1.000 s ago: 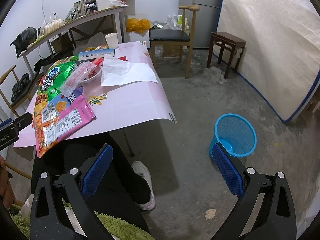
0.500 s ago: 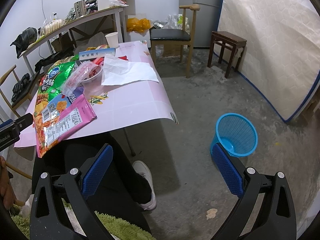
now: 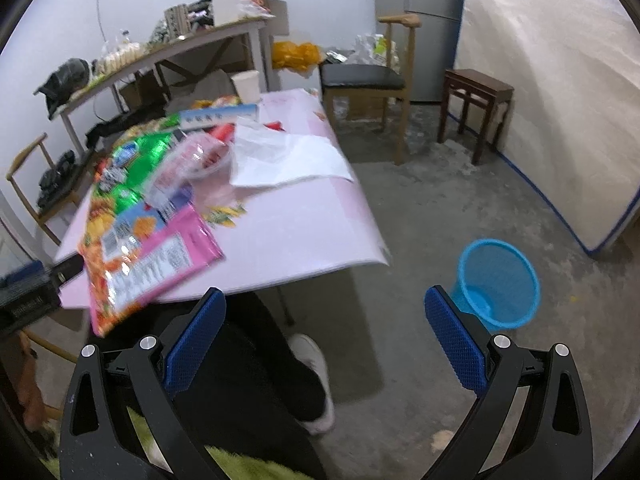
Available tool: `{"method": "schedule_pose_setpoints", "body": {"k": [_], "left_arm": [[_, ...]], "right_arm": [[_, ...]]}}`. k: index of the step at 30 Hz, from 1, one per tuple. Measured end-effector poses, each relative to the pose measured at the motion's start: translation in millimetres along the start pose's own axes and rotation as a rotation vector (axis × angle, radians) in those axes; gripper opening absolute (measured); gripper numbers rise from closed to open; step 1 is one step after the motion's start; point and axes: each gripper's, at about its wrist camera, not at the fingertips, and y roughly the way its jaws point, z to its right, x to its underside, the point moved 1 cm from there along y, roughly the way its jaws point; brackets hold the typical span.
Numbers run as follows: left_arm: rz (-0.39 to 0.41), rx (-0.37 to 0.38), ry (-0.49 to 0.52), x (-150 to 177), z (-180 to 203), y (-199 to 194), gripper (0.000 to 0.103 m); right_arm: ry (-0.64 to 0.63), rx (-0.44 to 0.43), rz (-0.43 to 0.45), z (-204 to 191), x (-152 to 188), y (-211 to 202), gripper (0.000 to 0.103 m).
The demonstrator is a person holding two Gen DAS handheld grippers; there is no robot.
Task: Collect trash
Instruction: 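Grasp the white tissue with the right tool while the left tool grasps the clear plastic bag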
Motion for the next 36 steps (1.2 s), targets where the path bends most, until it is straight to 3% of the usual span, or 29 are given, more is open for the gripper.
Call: {"method": "schedule_pose_setpoints", "body": {"k": [5, 9, 14, 17, 22, 27, 31, 35, 36], "left_arm": [[0.027, -0.004, -0.063, -10.9, -33.1, 11.8, 0.097], [0.068, 0.042, -0.082, -20.8, -53.6, 18.5, 0.097], [0.135, 0.239, -0.066, -36.1, -57.7, 21.2, 0.097], [0.119, 0.353, -0.069, -49.4, -48.0, 27.8, 0.097], [0.070, 0.504, -0.061, -70.9, -22.3, 41.4, 0.097], [0.102, 0.509, 0.097, -90.6, 15.9, 49.2, 0.097], [0.104, 0.494, 0.243, -92.3, 48.0, 58.4, 0.097], [0.130, 0.384, 0.390, -84.3, 74.8, 69.0, 0.086], [0.144, 0.315, 0.445, -80.5, 82.9, 73.4, 0.084]], "right_arm": [[0.050, -0.121, 0.048, -11.5, -24.9, 12.3, 0.095], [0.110, -0.197, 0.077, -8.9, -38.9, 23.5, 0.095], [0.163, -0.253, 0.042, -4.9, -47.9, 45.6, 0.095], [0.225, -0.298, -0.015, 5.5, -52.6, 63.0, 0.095], [0.251, -0.292, -0.032, 22.8, -60.4, 78.3, 0.095], [0.198, -0.270, -0.006, 36.1, -84.7, 98.7, 0.095], [0.141, -0.268, -0.041, 35.1, -109.7, 135.0, 0.092], [0.074, -0.257, -0.100, 25.7, -127.0, 173.7, 0.081], [0.059, -0.247, -0.119, 23.9, -130.4, 183.8, 0.078]]}}
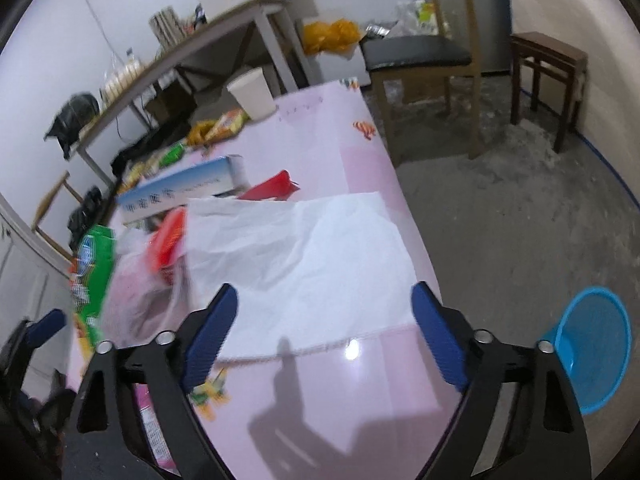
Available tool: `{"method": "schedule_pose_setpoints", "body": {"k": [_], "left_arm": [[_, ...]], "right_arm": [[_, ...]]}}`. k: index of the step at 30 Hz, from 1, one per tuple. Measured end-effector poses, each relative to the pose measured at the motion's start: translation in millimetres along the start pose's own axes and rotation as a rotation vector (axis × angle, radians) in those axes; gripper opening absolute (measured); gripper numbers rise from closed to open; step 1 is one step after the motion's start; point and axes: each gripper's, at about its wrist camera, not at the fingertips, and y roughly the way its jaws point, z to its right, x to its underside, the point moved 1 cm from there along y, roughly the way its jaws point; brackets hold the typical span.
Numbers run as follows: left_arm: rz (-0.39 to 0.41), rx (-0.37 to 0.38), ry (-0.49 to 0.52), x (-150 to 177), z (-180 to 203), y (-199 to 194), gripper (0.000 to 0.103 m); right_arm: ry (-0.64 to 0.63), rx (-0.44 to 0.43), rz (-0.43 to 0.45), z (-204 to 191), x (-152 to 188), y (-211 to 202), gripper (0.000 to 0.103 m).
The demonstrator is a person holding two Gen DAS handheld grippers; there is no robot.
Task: Collect trash
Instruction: 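Grasp the white tissue with the right tool while the left tool grasps the clear plastic bag, then carry the tissue and plastic bag to the blue wastebasket and release both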
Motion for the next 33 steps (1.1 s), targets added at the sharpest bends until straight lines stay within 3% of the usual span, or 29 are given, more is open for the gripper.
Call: {"method": "schedule_pose_setpoints", "body": {"k": [2, 5, 8, 12, 16, 18, 20, 27, 33], "left_arm": [[-0.026, -0.085, 0.084, 3.7, 7.8, 12.3, 0.073], [-0.080, -0.139, 0.175, 13.1, 15.2, 30.9, 0.062], [-0.119, -0.182, 0.184, 18.6, 9.4, 47.5, 0.044], [-0.126, -0.193, 0.129, 19.5, -3.5, 51.1, 0.028], [-0.114, -0.199, 0.102, 20.0, -10.2, 45.8, 0.011], [-0.093, -0.203, 0.095, 19.8, -10.8, 39.0, 0.008], [-0.063, -0.213, 0.090, 18.6, -8.8, 27.5, 0.007], [0.086, -0.220, 0.043, 4.7, -12.8, -17.6, 0.003], [0.225, -0.085, -0.050, -22.7, -18.5, -64.5, 0.003]], "right_arm": [[-0.022, 0.013, -0.026, -0.3, -4.3, 13.5, 0.076], [-0.061, 0.030, -0.050, -2.1, -4.2, 24.6, 0.076], [-0.106, 0.059, -0.097, -4.1, 1.2, 36.1, 0.068], [-0.142, 0.113, -0.078, -3.0, 6.8, 31.3, 0.061], [-0.145, 0.150, -0.060, -2.6, 6.1, 25.0, 0.035], [-0.138, 0.153, -0.058, -1.4, 4.3, 21.4, 0.015], [-0.122, 0.139, -0.064, 0.4, 3.2, 19.2, 0.002], [-0.054, 0.074, 0.005, 0.5, -3.8, -6.5, 0.000], [0.025, 0.001, 0.139, 13.6, -8.0, -66.1, 0.000]]}}
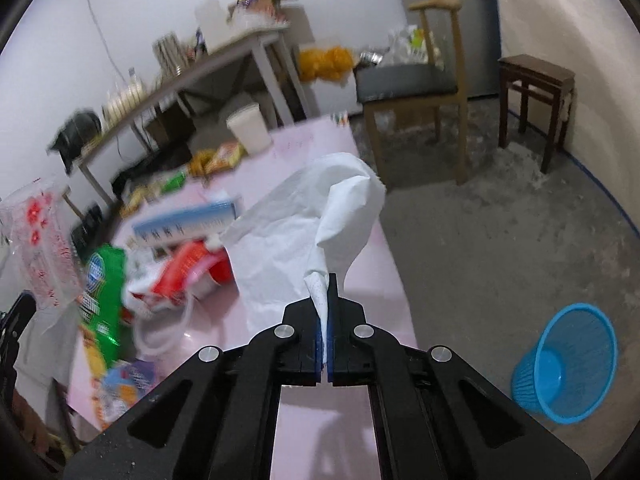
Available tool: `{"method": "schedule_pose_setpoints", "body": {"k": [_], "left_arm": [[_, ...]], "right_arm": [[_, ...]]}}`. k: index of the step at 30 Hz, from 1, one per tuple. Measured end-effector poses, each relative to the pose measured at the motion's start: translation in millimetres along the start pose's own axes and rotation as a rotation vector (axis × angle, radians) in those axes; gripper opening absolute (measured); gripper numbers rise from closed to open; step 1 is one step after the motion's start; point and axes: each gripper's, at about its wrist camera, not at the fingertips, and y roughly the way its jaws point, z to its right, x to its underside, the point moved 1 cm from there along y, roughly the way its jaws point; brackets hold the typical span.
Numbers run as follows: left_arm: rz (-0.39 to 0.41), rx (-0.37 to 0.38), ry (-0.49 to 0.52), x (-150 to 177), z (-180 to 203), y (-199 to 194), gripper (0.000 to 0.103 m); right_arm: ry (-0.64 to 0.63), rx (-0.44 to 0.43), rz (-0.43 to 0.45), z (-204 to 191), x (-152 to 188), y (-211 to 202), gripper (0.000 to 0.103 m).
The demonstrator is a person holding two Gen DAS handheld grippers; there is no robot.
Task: Collect trash
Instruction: 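Carry the tissue and plastic bag to the blue wastebasket and release both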
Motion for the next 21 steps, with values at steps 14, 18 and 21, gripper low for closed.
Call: {"method": "schedule_pose_setpoints", "body": {"k": [14, 18, 21], "left_arm": [[-0.348, 0.664, -0.074, -104.7, 168.9, 121.4, 0.003], [-0.531, 0.753, -0.022, -101.6, 265.1, 192.8, 0.003], [-0.686, 0.800, -0.013, -77.4, 344.1, 254.0, 0.003]], "right_arm": [[0.377, 0.148, 0.117, 162.8, 50.3, -92.6, 0.000], [0.536, 0.184, 0.101, 217.4, 78.0, -93.3, 0.000], [0.664, 0.184, 0.081, 257.6, 95.0, -82.0, 0.000]]}}
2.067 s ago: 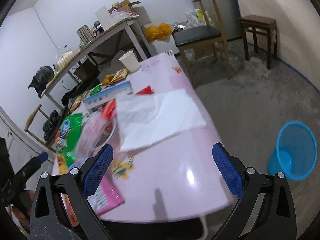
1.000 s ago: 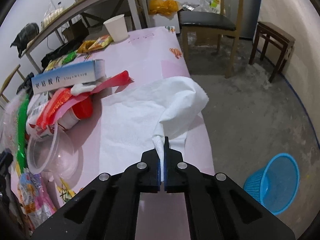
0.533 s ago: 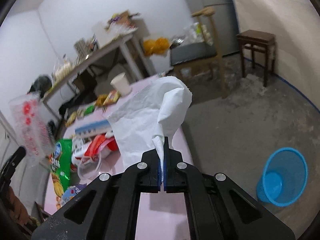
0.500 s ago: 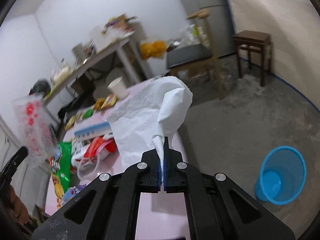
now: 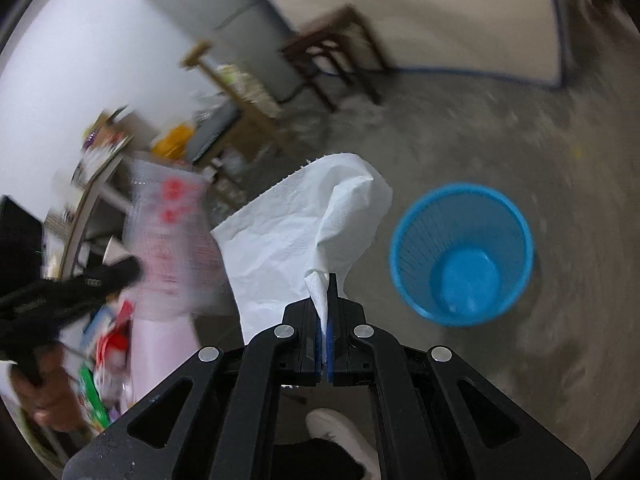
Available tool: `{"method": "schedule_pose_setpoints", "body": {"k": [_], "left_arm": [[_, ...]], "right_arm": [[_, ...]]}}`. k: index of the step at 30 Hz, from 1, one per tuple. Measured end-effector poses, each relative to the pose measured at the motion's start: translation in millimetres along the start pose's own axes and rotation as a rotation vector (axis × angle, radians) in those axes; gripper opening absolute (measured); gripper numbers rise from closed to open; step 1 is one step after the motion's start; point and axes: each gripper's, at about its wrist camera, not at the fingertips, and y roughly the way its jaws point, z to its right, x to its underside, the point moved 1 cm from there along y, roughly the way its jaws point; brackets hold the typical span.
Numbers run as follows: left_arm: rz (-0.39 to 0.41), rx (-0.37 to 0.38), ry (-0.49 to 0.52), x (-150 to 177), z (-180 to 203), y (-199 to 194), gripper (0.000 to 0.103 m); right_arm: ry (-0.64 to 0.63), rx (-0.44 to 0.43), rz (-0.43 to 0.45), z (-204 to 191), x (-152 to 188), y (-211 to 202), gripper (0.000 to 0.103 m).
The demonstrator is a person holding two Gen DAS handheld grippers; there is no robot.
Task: Collect trash
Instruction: 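Carry the tissue and plastic bag to the blue wastebasket and release both, then return both tools to the table and reach toward the blue medicine box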
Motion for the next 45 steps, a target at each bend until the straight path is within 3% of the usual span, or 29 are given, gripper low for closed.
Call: {"method": "schedule_pose_setpoints", "body": {"k": [6, 12, 13, 14, 15, 16, 17, 18, 22, 28, 33, 39, 45], "left_arm": [[-0.128, 0.037, -0.072, -25.0, -1.0, 117.0, 0.004], [-0.148, -0.004, -0.073, -41.9, 4.8, 184.8, 0.005], [-0.145, -0.013, -0.079, -38.1, 4.7, 190.0, 0.011], [-0.143, -0.025, -0.086, -31.2, 10.1, 196.1, 0.031], [-0.147, -0.050, -0.090, -35.3, 11.0, 204.2, 0.044], [-0.143, -0.079, -0.087, -24.3, 16.5, 207.3, 0.066], [-0.130, -0.109, -0.078, -21.9, 19.0, 207.0, 0.073], [-0.114, -0.131, -0.061, -18.6, 21.9, 207.2, 0.074], [-0.122, -0.063, -0.072, -15.3, 23.7, 198.3, 0.080], [-0.072, -0.031, -0.070, -23.6, 18.1, 155.0, 0.081], [0.003, -0.026, -0.053, -30.2, 21.3, 88.5, 0.081], [0.202, -0.056, 0.090, -15.3, 24.1, -45.5, 0.081], [0.336, -0.094, 0.089, 63.9, -15.6, -198.7, 0.081]], "right_arm": [[0.218, -0.037, -0.055, 62.7, -19.4, 43.1, 0.001], [0.387, -0.076, -0.071, 104.4, -32.0, 73.2, 0.005], [0.409, -0.083, -0.068, 109.7, -36.0, 80.3, 0.005], [0.420, -0.086, -0.063, 112.5, -39.4, 85.4, 0.009], [0.431, -0.086, -0.060, 117.5, -39.5, 84.3, 0.024], [0.452, -0.078, -0.053, 123.5, -41.6, 88.8, 0.034], [0.468, -0.066, -0.045, 129.8, -43.0, 91.2, 0.049], [0.489, -0.039, -0.031, 138.8, -44.3, 95.7, 0.053], [0.546, 0.002, -0.016, 157.9, -36.0, 96.1, 0.056], [0.532, -0.022, 0.027, 162.8, -24.4, 74.7, 0.058], [0.494, -0.027, 0.058, 158.0, -22.8, 52.5, 0.058], [0.357, -0.064, 0.099, 122.5, -18.5, 10.1, 0.060], [0.071, -0.144, 0.074, 45.2, 10.9, -30.1, 0.072]]}}
